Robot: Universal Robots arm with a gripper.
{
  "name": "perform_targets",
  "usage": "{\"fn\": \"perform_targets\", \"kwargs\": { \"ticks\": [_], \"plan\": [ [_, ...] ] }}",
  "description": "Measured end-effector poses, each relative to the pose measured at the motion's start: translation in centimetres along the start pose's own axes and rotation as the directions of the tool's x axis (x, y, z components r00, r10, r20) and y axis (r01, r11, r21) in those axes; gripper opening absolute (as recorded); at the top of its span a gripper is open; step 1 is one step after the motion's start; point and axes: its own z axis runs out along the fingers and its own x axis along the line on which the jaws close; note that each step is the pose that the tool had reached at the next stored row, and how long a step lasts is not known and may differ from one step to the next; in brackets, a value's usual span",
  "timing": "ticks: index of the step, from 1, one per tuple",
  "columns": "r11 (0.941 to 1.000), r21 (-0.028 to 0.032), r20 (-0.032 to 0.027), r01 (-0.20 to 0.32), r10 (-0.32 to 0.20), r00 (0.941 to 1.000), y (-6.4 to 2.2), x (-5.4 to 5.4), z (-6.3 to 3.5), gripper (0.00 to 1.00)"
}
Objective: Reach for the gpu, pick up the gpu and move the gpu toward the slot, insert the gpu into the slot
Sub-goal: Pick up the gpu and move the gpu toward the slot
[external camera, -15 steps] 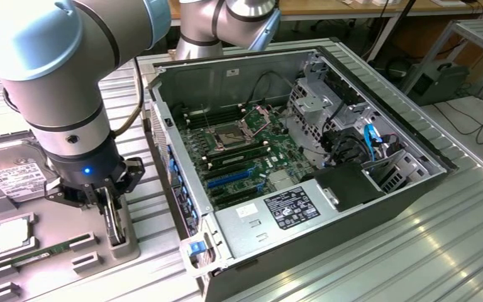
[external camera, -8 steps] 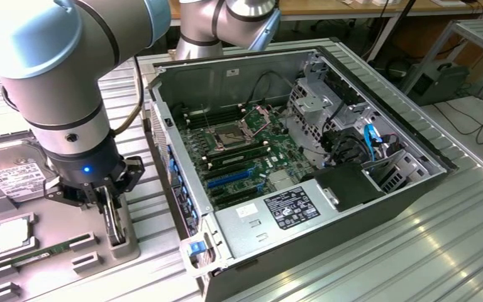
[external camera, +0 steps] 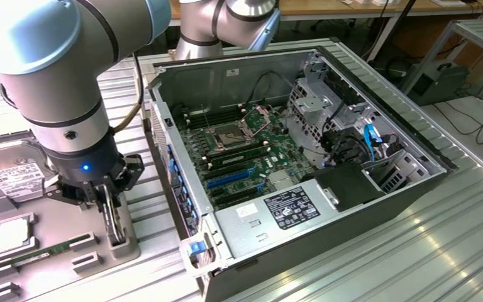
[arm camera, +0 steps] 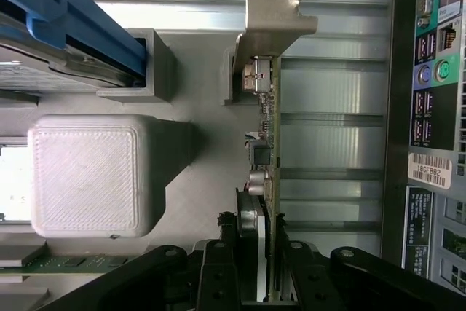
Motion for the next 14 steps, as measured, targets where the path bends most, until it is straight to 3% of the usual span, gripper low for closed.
{"fn": "perform_targets", "kwargs": {
  "ticks": [14],
  "plan": [
    [1.0000,-0.0002,0.0001,0.000,0.000,1.0000,0.00,-0.01,-0.35,0.28]
  ]
}}
